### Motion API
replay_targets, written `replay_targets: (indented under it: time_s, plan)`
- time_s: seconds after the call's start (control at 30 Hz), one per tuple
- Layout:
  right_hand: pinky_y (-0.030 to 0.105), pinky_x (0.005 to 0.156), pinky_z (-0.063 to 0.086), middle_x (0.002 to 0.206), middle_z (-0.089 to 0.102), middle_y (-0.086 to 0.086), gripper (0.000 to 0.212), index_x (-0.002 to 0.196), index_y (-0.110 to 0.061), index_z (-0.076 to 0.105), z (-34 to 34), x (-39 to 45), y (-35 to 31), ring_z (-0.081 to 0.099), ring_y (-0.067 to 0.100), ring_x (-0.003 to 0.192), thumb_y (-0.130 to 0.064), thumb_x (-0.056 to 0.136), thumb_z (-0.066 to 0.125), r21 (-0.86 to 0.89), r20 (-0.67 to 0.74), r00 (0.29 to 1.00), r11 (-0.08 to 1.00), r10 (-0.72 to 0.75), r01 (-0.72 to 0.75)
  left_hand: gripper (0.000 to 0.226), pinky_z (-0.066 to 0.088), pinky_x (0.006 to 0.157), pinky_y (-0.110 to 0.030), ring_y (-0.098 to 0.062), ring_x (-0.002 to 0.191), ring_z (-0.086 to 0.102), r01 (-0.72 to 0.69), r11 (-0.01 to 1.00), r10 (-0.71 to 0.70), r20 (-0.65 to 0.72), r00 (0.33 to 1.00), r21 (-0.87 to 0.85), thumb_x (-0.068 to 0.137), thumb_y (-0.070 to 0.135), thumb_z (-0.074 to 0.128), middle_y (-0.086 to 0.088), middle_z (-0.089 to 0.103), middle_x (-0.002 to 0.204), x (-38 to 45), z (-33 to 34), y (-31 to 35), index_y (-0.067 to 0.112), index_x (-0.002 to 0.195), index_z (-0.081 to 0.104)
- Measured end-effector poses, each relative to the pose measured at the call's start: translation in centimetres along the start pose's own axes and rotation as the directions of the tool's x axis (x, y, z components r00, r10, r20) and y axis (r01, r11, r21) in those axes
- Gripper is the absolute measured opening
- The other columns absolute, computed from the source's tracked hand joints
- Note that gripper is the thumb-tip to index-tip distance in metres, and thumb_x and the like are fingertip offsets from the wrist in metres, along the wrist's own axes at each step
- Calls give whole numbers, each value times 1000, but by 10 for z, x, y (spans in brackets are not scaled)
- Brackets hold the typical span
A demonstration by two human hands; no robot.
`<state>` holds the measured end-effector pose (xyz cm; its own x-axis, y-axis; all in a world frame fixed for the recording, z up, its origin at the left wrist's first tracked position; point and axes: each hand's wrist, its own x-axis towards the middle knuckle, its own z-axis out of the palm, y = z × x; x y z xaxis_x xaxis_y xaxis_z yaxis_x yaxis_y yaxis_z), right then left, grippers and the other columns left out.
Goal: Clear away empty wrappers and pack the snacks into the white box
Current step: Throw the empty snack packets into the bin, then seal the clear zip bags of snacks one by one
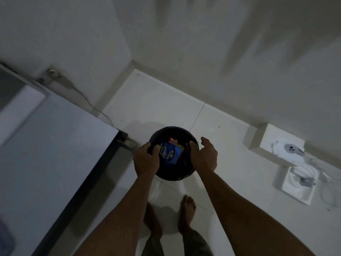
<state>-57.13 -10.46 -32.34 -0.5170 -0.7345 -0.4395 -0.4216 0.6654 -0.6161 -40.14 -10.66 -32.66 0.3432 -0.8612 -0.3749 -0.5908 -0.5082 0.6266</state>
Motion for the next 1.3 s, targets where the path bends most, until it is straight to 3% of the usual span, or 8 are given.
replay_targets:
  time_s: [0.27, 0.47, 0.63, 0.73, 0.9, 1.0, 1.13, 1.3]
  plan:
    - [38, 96, 46, 136, 59, 7, 54, 140, -16, 51, -85, -50, -81, 57, 26, 122, -42, 93, 59, 55, 39, 977, 977, -209, 207, 46, 50, 92, -34, -29, 109, 62, -56, 968, 17, -159, 987, -243, 90, 33, 67, -19, 65, 121, -60, -86, 67, 3, 123, 64]
    - [35, 96, 46, 131, 63, 10, 51, 137, -12, 54, -113, -98, -123, 60, 27, 117, -37, 93, 61, 91, 85, 927, 929, -366, 359, 44, 42, 89, -21, -24, 111, 61, -113, 937, 13, -288, 957, -332, 90, 34, 66, -14, 64, 124, -100, -155, 97, 6, 124, 64]
    - [32, 98, 46, 118, 69, 17, 38, 119, -8, 69, -112, -138, -145, 64, 32, 112, -29, 86, 68, 14, 191, 890, 908, -414, 420, 44, 49, 91, -24, -20, 103, 63, -153, 901, -2, -357, 934, -407, 88, 34, 68, -11, 66, 123, -143, -211, 79, 9, 124, 64]
    - [38, 100, 47, 117, 70, 18, 36, 111, -2, 73, -101, -175, -149, 63, 36, 111, -28, 86, 71, -17, 277, 839, 871, -467, 491, 42, 42, 87, -16, -16, 103, 63, -153, 897, -31, -404, 914, -414, 88, 33, 68, -6, 66, 121, -184, -245, 44, 10, 122, 65]
    - [50, 89, 56, 96, 74, 12, 33, 96, -10, 74, -70, -273, -151, 69, 32, 94, -40, 82, 76, 151, 491, 701, 842, -518, 518, 38, 49, 87, -20, -12, 89, 64, -112, 850, -153, -443, 884, -515, 83, 36, 74, 2, 67, 93, -263, -303, -45, 12, 112, 70]
    - [41, 80, 57, 90, 74, 6, 22, 89, -16, 73, -50, -345, -154, 71, 25, 89, -36, 81, 77, 247, 603, 563, 803, -565, 542, 37, 48, 85, -21, -11, 91, 64, -76, 859, -209, -481, 851, -507, 82, 39, 74, 4, 68, 98, -308, -338, -103, 16, 111, 68]
    - [32, 69, 57, 96, 73, 6, 26, 101, -10, 73, -19, -429, -157, 71, 18, 89, -31, 84, 75, 296, 711, 400, 762, -578, 576, 39, 48, 80, -23, -13, 93, 63, -34, 864, -294, -557, 777, -502, 83, 32, 75, -3, 69, 108, -362, -381, -171, 8, 113, 69]
    - [30, 72, 57, 103, 72, 4, 17, 100, -13, 72, 22, -510, -170, 70, 15, 90, -24, 87, 72, 287, 812, 246, 729, -529, 621, 37, 51, 78, -26, -15, 91, 65, 4, 842, -398, -615, 680, -539, 80, 31, 78, -5, 71, 105, -409, -422, -238, 8, 109, 72]
